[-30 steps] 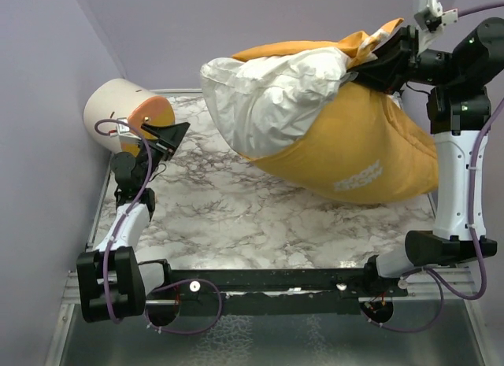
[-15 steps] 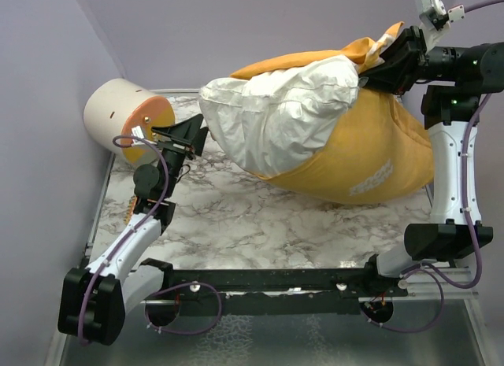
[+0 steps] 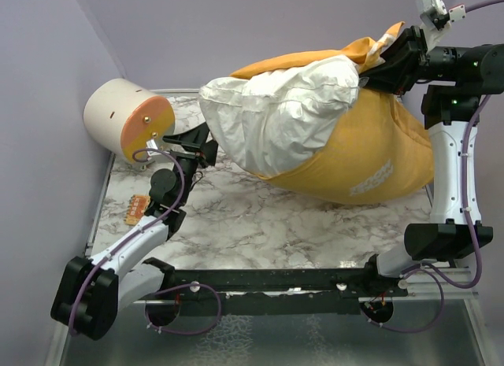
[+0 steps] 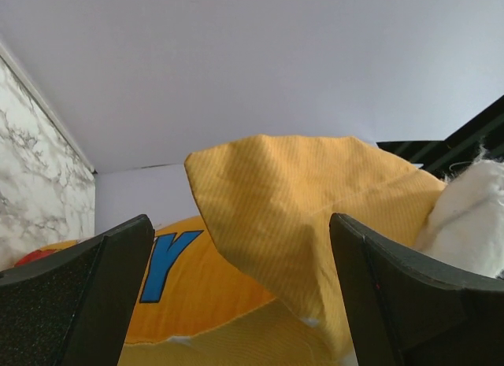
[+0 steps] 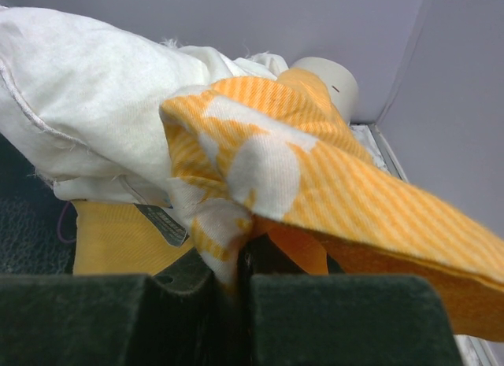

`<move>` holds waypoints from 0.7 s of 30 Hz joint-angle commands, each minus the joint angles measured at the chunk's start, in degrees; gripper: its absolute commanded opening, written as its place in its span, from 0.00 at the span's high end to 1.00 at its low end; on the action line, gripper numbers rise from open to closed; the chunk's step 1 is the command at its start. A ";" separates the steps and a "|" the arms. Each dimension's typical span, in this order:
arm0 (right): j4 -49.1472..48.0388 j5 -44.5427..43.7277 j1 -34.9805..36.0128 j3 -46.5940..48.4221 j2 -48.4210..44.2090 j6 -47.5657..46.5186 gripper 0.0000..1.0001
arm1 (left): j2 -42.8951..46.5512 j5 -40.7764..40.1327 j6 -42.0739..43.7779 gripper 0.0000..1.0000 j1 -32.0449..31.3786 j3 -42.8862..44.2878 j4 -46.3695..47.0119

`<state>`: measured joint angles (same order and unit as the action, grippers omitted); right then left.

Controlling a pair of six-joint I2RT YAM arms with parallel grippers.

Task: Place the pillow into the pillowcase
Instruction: Stuff the pillow into the pillowcase.

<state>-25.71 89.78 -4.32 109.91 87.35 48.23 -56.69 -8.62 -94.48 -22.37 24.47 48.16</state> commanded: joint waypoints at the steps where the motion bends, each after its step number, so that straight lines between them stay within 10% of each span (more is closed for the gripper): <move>1: -3.82 -3.42 -0.61 0.98 -2.63 0.21 0.99 | -4.91 -3.98 -2.85 0.03 -1.76 3.52 6.59; 12: -1.86 -2.74 -0.82 -1.95 -3.02 -2.27 0.99 | -12.90 -6.10 -2.93 0.14 -4.63 11.60 13.12; 14: -0.75 -2.81 -1.15 -2.16 -2.74 -3.11 0.99 | -13.80 -6.05 -2.82 0.34 -4.97 12.01 15.29; 17: 0.13 -2.68 -1.98 -1.66 -2.49 -4.02 0.99 | -14.29 -6.81 -2.06 1.00 -4.90 10.79 18.48; 21: 26.14 -7.09 -2.98 6.63 -0.89 -22.10 0.93 | -9.07 -7.80 7.27 1.00 -3.31 13.85 8.55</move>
<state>-21.23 89.76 -5.74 108.03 86.37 43.16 -70.26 -13.78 -95.11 -26.94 35.14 60.75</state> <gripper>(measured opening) 0.049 0.015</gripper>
